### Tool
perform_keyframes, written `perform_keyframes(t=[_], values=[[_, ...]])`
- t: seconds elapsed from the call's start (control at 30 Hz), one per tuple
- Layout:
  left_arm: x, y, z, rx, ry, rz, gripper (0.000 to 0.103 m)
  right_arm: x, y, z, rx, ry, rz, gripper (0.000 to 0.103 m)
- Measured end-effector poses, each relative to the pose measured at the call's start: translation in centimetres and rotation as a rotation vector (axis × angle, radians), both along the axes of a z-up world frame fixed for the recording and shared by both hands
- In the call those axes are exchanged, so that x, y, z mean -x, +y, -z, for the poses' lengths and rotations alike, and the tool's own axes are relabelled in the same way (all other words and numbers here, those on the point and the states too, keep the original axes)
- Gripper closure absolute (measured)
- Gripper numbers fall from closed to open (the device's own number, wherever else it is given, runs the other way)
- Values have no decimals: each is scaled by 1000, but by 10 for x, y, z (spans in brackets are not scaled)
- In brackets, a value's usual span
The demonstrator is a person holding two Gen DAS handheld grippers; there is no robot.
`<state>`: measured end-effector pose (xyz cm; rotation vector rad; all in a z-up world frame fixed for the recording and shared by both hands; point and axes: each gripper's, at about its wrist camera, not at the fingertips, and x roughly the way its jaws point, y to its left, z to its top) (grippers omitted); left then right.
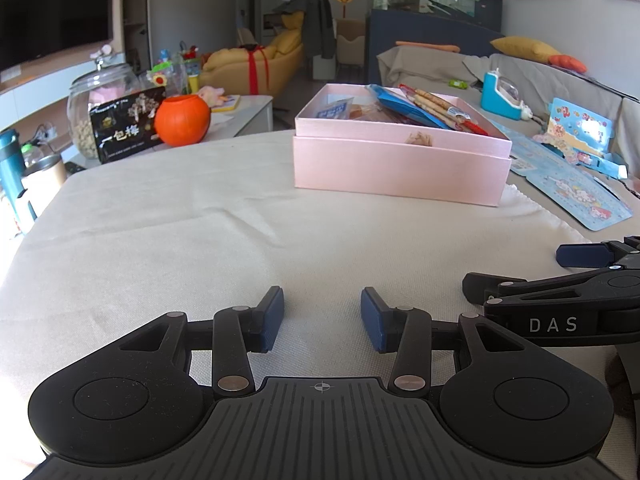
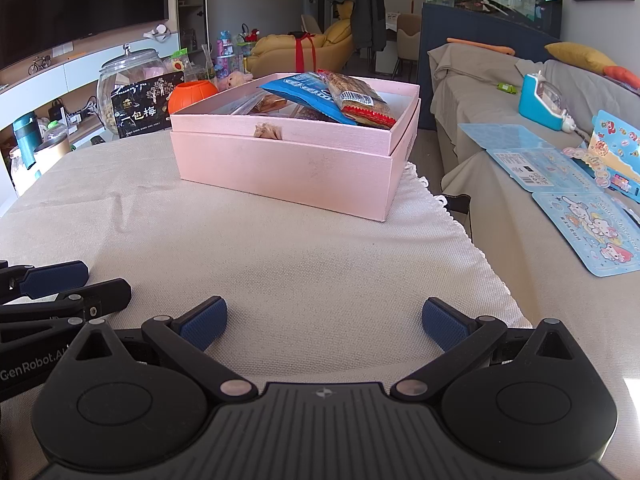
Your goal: Organize snacks
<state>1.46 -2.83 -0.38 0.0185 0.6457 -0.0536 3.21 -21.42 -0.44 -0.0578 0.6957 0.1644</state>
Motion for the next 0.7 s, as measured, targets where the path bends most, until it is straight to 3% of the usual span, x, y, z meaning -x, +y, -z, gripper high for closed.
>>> perform_keyframes(t=[0.7], values=[[-1, 0, 0, 8, -1, 1, 55, 0, 0, 0, 0, 0, 0, 0]])
